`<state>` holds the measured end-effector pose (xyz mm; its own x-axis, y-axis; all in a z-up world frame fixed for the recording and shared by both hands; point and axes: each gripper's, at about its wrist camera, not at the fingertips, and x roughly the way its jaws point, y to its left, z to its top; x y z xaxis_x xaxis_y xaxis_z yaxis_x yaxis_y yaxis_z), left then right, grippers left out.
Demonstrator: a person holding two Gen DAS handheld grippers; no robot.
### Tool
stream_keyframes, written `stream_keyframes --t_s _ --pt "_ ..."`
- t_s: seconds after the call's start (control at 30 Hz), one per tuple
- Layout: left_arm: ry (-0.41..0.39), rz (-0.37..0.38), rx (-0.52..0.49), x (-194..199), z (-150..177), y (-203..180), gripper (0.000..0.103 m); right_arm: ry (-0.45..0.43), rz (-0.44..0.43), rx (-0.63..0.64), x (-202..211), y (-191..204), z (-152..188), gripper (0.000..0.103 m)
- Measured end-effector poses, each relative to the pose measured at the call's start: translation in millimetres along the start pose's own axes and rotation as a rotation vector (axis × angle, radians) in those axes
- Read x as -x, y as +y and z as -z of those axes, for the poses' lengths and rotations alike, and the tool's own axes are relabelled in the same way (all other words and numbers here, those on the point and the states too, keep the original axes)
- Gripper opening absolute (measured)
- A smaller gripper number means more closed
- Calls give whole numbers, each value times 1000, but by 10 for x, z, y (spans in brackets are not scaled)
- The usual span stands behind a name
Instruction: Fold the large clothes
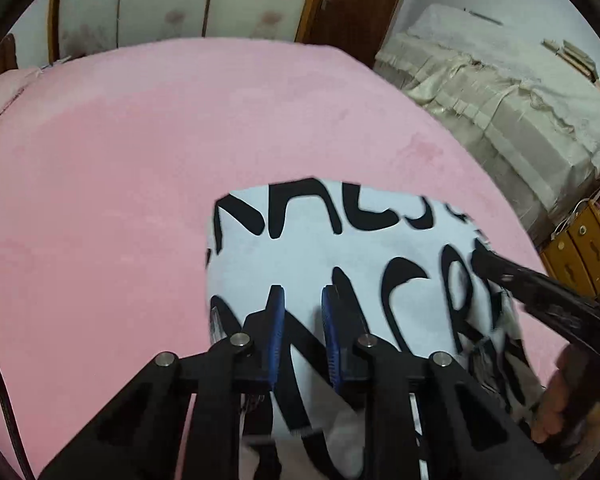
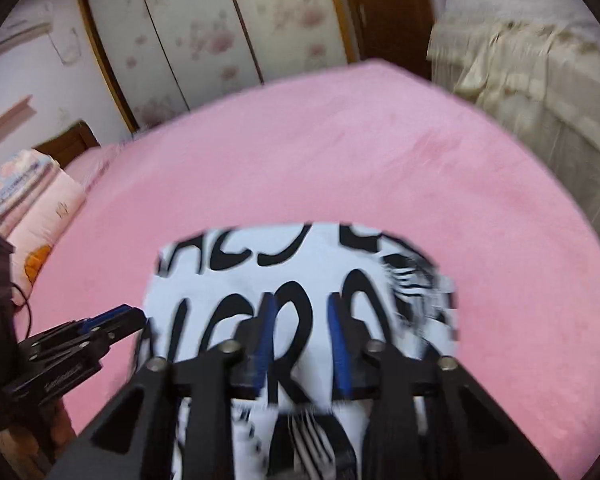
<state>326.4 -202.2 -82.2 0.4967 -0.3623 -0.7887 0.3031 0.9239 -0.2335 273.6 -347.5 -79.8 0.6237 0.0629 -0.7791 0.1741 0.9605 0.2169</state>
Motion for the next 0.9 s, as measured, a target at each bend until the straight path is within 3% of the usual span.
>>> stream_keyframes --t_s 0.03,0.07,0.13,0.23,0.37,0.53,0.67,0.9 --pt "17 -4 -1 -82 18 -7 16 19 17 -11 -80 -50 18 18" --pt "36 -13 -5 -180 27 -3 16 30 69 -13 -173 -137 19 6" --pt "50 -12 -9 -296 50 0 16 44 194 -38 -258 -343 35 4" --pt "40 -12 -23 -347 64 -38 16 67 161 -129 -278 -668 90 0" --pt "32 -38 -32 -331 50 -89 16 62 167 -119 -185 -686 66 0" --pt "43 -35 6 -148 48 -107 31 44 157 -133 5 -674 82 3" --pt "18 -64 -9 98 55 -150 56 14 140 -127 262 -620 82 3" --pt "1 -79 -26 614 67 -220 60 -41 128 -83 907 -467 144 4"
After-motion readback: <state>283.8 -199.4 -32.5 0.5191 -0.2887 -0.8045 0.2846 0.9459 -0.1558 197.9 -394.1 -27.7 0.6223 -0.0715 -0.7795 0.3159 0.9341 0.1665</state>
